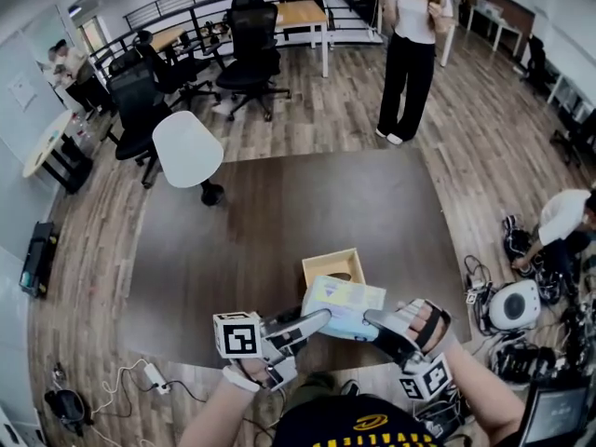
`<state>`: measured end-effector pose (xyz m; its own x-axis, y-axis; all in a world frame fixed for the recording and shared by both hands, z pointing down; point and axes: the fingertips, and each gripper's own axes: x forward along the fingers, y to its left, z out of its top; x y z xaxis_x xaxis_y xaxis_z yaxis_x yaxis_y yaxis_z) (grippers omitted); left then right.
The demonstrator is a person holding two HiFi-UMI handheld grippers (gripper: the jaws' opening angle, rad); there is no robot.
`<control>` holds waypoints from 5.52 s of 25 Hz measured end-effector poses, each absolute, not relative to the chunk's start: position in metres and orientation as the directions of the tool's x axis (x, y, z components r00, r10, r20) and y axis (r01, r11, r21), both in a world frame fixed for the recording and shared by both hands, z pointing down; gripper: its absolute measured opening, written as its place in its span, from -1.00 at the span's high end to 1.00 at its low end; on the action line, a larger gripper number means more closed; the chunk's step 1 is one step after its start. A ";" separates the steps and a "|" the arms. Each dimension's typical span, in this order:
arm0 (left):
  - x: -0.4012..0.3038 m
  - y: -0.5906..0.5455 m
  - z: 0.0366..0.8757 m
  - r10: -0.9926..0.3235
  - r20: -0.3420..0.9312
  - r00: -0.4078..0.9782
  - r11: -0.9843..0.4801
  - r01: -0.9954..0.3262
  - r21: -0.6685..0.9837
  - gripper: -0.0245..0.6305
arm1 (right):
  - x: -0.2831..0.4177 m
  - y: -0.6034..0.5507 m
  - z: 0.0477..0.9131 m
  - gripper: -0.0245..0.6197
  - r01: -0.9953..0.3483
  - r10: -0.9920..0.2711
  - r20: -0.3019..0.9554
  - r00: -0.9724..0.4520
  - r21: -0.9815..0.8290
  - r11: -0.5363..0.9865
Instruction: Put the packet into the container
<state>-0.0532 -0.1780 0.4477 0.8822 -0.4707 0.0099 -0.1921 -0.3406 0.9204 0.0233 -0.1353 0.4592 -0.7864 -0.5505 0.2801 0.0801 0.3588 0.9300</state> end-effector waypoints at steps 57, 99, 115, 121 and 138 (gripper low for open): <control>-0.053 -0.268 0.624 -0.329 0.715 0.617 -0.219 -0.786 0.578 -0.04 | 0.043 -0.311 0.618 0.57 -0.587 -0.372 0.471 -0.800 -0.741 0.326; -0.044 -0.245 0.567 -0.582 0.487 0.651 -0.236 -0.709 0.665 0.93 | 0.025 -0.286 0.566 0.90 -0.585 -0.393 0.434 -0.811 -0.602 0.543; -0.013 -0.213 0.519 -0.649 0.400 0.647 -0.325 -0.712 0.623 0.93 | 0.050 -0.257 0.490 0.90 -0.686 -0.615 0.312 -0.724 -0.415 0.597; -0.011 -0.217 0.479 -0.726 0.318 0.610 -0.441 -0.767 0.466 0.93 | 0.047 -0.248 0.457 0.90 -0.702 -0.671 0.219 -0.708 -0.319 0.637; -0.002 -0.208 0.446 -0.751 0.235 0.618 -0.527 -0.774 0.351 0.93 | 0.030 -0.226 0.402 0.90 -0.657 -0.655 0.064 -0.753 -0.138 0.741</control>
<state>-0.0016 -0.2079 0.4458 0.6177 -0.7506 0.2346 -0.7739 -0.5270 0.3512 0.0296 -0.2264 0.4023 -0.7525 -0.6555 0.0637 -0.6571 0.7410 -0.1379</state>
